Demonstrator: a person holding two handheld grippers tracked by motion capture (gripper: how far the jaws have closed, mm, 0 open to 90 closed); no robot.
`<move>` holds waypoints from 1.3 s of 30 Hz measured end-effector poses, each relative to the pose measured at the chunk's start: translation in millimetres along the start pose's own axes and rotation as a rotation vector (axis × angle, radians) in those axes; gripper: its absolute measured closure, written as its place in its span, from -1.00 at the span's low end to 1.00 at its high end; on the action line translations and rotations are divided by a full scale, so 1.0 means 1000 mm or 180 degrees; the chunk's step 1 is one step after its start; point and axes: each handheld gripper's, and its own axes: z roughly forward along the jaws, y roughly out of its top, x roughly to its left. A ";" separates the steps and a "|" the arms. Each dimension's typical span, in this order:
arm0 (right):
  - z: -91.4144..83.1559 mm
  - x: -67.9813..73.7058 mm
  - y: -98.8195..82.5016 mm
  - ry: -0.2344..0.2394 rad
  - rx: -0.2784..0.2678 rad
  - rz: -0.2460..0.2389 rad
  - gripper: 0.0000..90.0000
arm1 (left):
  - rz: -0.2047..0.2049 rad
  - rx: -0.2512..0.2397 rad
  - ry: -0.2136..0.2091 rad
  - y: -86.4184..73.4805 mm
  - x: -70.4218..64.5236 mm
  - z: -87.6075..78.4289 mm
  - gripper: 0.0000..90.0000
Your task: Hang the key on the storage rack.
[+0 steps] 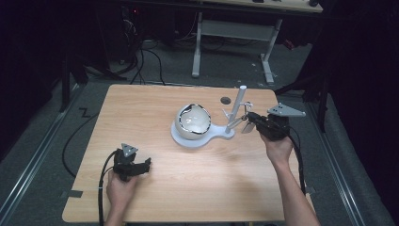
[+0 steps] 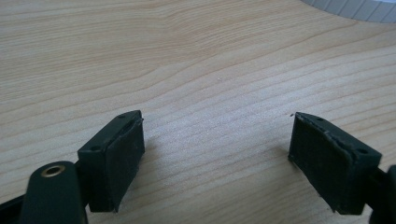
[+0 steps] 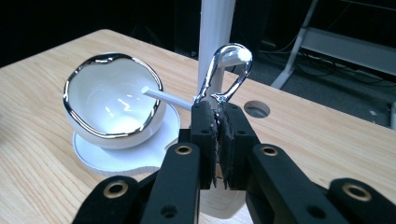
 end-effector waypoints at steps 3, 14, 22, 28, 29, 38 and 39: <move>0.002 -0.001 0.000 -0.0014 0.0024 0.0006 0.90 | -0.0001 -0.0001 0.0000 0.000 0.000 0.000 -0.59; 0.008 -0.004 -0.003 -0.0073 0.0048 0.0056 0.89 | -0.0001 0.0000 0.0000 0.000 0.000 0.000 -0.59; 0.011 -0.004 -0.003 -0.0105 0.0060 0.0078 0.89 | 0.0001 0.0000 -0.0002 0.000 0.000 0.000 -0.59; 0.014 -0.005 -0.003 -0.0128 0.0067 0.0080 0.89 | 0.0000 0.0000 -0.0002 0.000 0.000 0.000 -0.59; 0.014 -0.005 -0.003 -0.0132 0.0070 0.0092 0.89 | 0.0000 -0.0001 -0.0001 0.000 0.000 0.000 -0.59; 0.024 -0.005 -0.004 -0.0132 0.0083 0.0147 0.89 | 0.0000 0.0000 -0.0002 0.000 0.000 0.000 -0.59; 0.025 -0.005 -0.004 -0.0136 0.0089 0.0140 0.89 | 0.0000 0.0000 -0.0002 0.000 0.000 0.000 -0.59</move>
